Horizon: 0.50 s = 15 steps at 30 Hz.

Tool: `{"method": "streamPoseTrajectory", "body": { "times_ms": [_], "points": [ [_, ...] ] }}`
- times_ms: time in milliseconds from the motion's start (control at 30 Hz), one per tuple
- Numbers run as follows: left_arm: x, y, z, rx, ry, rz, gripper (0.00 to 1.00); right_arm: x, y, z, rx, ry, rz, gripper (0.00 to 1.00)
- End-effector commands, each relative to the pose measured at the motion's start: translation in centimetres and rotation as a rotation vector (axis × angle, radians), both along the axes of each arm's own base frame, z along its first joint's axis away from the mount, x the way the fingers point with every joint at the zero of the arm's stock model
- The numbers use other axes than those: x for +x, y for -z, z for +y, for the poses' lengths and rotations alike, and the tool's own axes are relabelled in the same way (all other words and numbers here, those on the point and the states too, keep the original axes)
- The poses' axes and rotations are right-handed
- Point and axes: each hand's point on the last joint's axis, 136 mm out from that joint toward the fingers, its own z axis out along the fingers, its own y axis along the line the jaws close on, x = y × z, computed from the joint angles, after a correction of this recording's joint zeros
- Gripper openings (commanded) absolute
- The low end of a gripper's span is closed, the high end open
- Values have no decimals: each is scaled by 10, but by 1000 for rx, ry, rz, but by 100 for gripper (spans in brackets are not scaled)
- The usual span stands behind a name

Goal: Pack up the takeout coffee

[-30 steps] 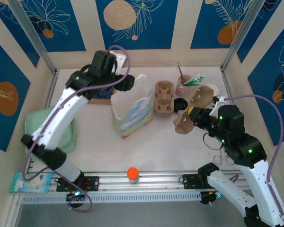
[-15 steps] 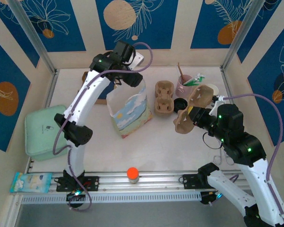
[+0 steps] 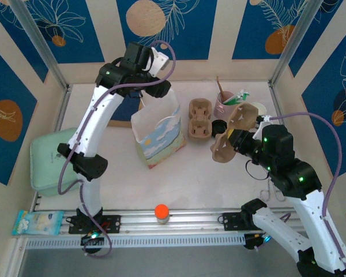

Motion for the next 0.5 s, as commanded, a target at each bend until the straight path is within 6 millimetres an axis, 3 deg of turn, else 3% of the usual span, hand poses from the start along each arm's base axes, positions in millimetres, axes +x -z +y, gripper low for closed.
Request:
{"method": "streamPoseTrajectory", "body": {
  "times_ms": [0, 167, 467],
  "points": [
    [11, 2, -6, -1, 33, -18, 76, 0, -7, 0, -4, -8, -30, 18],
    [22, 21, -10, 12, 41, 21, 76, 0, -4, 0, -5, -7, -22, 18],
    [15, 68, 2, 123, 39, 164, 76, 1, -1, -1, -5, -1, -16, 18]
  ]
}}
